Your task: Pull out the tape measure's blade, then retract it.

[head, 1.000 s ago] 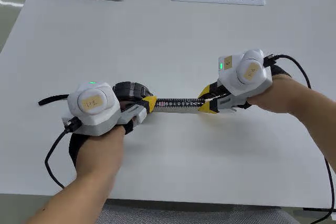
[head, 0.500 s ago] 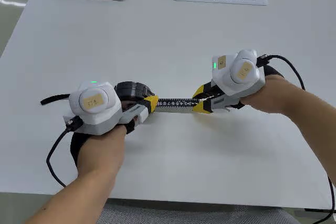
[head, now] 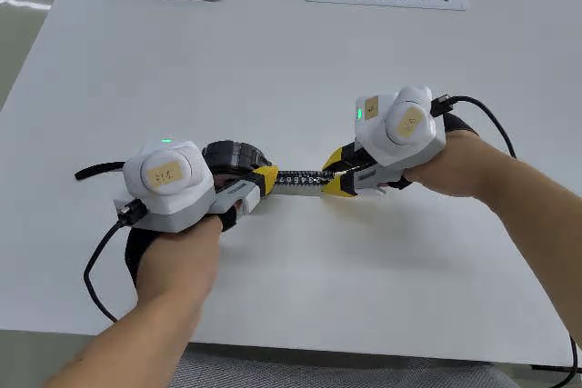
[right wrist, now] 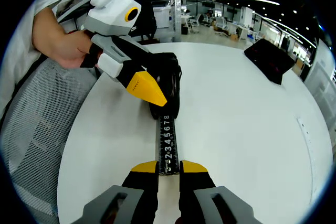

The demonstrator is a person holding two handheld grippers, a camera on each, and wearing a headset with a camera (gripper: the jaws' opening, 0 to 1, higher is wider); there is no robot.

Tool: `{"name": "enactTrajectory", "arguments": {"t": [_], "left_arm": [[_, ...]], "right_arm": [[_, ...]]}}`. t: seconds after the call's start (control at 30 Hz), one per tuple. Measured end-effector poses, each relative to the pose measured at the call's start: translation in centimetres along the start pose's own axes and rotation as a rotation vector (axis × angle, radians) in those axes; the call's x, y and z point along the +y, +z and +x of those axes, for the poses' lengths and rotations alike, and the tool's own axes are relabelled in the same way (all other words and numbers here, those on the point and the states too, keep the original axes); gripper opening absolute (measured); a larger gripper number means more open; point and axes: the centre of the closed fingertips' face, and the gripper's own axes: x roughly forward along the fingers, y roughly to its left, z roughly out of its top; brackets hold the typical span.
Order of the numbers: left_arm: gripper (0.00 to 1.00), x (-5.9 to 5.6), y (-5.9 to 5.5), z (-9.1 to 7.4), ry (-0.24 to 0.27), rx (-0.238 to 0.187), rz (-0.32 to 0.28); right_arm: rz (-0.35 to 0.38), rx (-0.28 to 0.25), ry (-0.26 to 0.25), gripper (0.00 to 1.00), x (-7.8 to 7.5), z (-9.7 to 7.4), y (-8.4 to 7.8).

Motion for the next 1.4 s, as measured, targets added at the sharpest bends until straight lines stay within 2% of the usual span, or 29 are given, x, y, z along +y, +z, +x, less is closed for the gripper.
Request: {"name": "enactTrajectory", "arguments": {"t": [0.63, 1.4], "left_arm": [[0.58, 0.0, 0.0, 0.0, 0.0, 0.003, -0.003], [0.58, 0.3, -0.2, 0.2, -0.004, 0.006, -0.001]], "right_arm": [[-0.005, -0.02, 0.012, 0.11, -0.1, 2.0, 1.5], [-0.007, -0.062, 0.025, 0.11, 0.1, 4.5, 4.2]]}}
